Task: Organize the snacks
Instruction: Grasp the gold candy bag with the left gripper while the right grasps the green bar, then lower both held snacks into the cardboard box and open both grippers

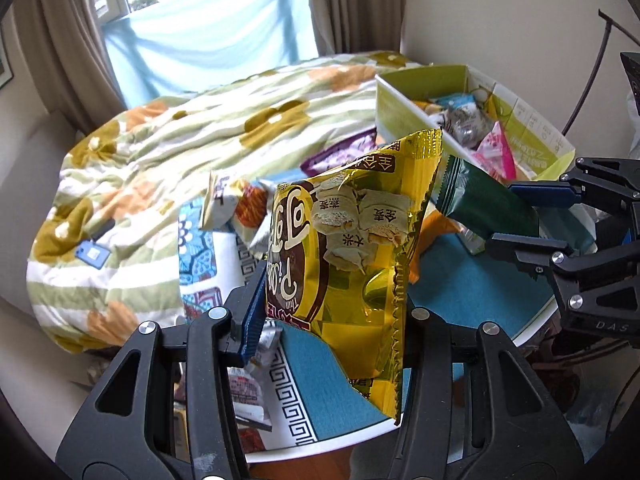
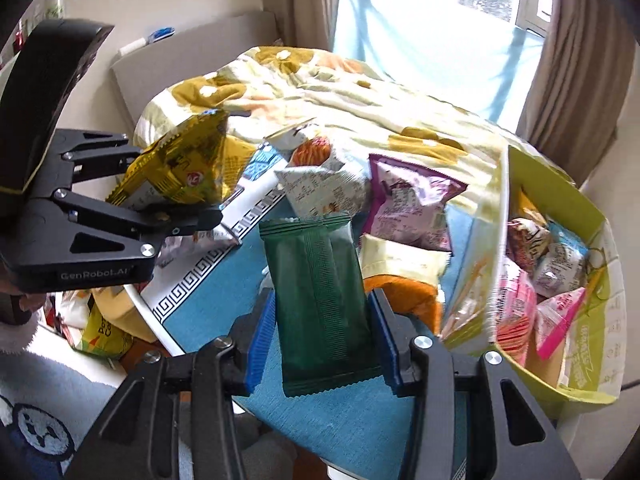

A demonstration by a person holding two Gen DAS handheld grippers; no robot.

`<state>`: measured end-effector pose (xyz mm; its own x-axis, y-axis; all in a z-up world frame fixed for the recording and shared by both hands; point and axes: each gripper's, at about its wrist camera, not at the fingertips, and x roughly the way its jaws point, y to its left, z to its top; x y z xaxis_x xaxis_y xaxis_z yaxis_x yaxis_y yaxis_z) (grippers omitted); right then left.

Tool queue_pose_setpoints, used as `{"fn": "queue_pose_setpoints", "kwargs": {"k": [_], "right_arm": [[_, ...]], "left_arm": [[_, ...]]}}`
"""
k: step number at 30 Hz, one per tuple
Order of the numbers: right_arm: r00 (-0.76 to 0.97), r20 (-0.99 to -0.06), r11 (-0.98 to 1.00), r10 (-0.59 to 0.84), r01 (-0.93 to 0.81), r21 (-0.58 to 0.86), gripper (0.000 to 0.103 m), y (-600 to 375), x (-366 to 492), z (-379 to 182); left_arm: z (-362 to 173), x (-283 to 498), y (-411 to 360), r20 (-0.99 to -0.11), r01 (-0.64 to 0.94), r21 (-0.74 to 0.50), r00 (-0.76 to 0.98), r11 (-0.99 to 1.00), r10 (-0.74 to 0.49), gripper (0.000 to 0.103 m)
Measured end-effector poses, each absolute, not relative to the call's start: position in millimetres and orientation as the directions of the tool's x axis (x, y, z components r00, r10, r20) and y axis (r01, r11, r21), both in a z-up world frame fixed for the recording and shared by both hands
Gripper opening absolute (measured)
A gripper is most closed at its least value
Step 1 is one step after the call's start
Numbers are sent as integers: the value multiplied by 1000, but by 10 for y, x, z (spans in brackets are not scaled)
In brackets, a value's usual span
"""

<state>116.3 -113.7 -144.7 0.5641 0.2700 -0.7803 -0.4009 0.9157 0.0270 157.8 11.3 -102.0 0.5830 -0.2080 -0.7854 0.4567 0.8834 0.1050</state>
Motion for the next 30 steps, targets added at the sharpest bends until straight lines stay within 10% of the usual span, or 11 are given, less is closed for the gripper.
{"fn": "queue_pose_setpoints", "kwargs": {"k": [13, 30], "right_arm": [[691, -709, 989, 138, -141, 55, 43, -2218, 1196, -941], [654, -751, 992, 92, 6, 126, 43, -3863, 1403, -1121]], "left_arm": [[-599, 1728, -1021, -728, 510, 95, 622, 855, -290, 43], [-1402, 2183, -2914, -867, 492, -45, 413, 870, -278, 44]]}}
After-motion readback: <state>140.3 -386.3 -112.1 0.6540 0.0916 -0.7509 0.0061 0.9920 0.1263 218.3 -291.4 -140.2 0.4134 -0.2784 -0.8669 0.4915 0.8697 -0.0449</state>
